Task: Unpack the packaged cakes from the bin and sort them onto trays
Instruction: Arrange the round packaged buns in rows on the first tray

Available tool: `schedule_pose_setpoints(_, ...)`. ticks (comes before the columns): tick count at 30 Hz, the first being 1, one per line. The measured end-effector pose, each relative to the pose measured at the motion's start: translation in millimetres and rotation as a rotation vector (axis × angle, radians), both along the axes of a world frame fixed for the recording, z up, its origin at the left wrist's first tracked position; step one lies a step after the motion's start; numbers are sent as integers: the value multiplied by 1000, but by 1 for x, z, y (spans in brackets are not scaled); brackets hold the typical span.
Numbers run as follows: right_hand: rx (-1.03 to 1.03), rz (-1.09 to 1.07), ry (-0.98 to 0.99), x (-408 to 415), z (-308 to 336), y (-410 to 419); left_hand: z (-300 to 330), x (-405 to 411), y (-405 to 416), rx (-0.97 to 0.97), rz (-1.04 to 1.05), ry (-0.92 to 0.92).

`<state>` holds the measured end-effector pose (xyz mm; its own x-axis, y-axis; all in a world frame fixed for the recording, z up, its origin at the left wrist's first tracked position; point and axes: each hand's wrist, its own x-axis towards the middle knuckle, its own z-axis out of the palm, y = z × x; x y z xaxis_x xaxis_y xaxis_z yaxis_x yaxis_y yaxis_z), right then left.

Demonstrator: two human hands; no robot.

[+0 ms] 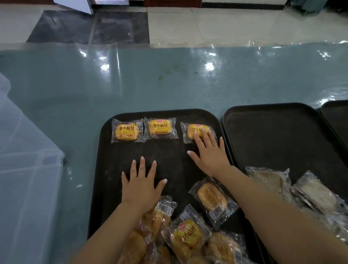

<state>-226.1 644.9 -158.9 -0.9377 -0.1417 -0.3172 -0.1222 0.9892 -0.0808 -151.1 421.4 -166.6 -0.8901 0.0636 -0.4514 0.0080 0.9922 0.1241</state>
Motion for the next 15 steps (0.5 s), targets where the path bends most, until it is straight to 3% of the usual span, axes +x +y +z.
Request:
schedule_pose_setpoints(8, 15, 27, 32, -26, -2, -2, -1, 3, 3, -4, 2, 22)
schedule_pose_setpoints(12, -130, 47, 128, -1, 10, -2, 2, 2, 0, 16, 2, 13)
schedule_pose_setpoints(15, -221, 54, 54, 42, 21, 4, 10, 2, -3, 56, -8, -52)
